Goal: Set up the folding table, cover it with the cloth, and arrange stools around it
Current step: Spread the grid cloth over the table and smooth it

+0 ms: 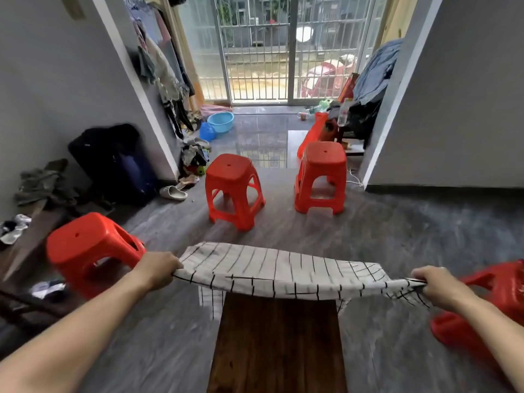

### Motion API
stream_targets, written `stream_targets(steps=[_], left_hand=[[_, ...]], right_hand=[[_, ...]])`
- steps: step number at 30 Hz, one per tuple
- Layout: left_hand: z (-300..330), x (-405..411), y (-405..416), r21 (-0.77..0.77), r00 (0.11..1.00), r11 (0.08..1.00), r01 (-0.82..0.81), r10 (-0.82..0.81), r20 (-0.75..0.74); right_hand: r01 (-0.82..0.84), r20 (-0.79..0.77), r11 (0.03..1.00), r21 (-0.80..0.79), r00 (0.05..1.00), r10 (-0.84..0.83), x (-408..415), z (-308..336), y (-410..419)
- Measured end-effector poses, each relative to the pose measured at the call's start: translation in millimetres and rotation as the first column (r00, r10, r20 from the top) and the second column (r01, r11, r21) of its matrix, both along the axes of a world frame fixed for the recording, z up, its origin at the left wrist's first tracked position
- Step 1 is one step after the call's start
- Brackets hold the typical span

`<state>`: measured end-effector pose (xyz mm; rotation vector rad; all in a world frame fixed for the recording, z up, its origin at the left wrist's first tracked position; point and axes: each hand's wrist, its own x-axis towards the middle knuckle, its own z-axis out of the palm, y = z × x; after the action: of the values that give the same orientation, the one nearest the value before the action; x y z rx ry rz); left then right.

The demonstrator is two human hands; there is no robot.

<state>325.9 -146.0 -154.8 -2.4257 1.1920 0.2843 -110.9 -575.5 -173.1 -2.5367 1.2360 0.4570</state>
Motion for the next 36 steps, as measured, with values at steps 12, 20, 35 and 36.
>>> stream_targets(steps=[12, 20, 35, 36], left_hand=[[45.4, -21.4, 50.5, -0.398, 0.997, 0.917, -0.023, 0.052, 0.062], [-2.8, -85.7, 147.0, -0.424, 0.995, 0.902, 0.085, -0.055, 0.081], [-141.2, -180.6, 281.2, -0.240, 0.986, 0.957, 0.164, -0.160, 0.035], [-151.2, -186.7, 284.7, -0.235, 0.988, 0.960, 0.154, -0.152, 0.023]], right_hand=[[0.057, 0.201, 0.943, -0.328, 0.980, 0.010, -58.6, 40.5, 55.5], [-0.032, 0.046, 0.960, -0.278, 0.998, 0.046, -117.2, 19.5, 141.2], [0.002, 0.300, 0.938, -0.347, 0.948, 0.109, -220.9, -126.7, 316.1], [0.000, 0.303, 0.947, -0.322, 0.947, 0.103, -226.7, -135.0, 323.5]])
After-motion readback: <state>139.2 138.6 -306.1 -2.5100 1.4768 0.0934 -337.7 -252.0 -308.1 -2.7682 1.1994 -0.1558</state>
